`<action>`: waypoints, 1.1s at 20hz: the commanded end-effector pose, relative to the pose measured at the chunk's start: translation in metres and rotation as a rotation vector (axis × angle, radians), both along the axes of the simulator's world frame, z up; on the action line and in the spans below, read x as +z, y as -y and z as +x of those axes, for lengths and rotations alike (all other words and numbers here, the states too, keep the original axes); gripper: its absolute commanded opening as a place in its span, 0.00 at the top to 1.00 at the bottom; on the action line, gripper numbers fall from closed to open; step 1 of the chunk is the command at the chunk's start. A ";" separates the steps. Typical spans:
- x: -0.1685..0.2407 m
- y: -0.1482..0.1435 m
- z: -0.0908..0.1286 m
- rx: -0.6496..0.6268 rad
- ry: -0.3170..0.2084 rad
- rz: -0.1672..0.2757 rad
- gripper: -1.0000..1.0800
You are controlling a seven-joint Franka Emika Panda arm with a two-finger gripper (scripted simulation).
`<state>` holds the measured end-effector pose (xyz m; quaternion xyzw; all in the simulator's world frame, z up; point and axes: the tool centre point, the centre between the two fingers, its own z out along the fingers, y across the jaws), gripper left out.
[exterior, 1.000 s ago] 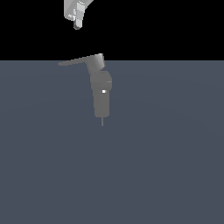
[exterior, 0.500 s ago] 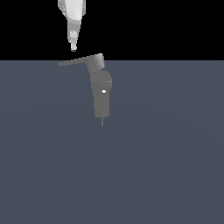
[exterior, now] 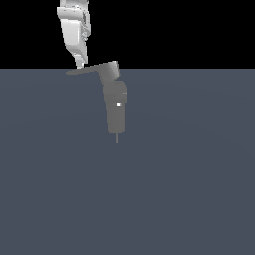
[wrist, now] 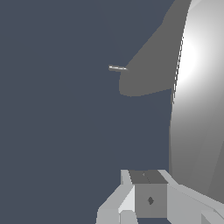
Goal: Turn on the faucet by rotating a designated handle.
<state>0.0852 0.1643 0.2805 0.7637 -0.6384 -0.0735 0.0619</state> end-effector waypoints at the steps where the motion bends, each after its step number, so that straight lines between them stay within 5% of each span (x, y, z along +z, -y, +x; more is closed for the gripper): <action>1: -0.009 -0.006 0.003 -0.023 -0.003 -0.015 1.00; 12: -0.018 -0.011 0.006 -0.046 -0.004 -0.031 1.00; 22: -0.014 -0.009 -0.015 -0.046 -0.004 -0.031 1.00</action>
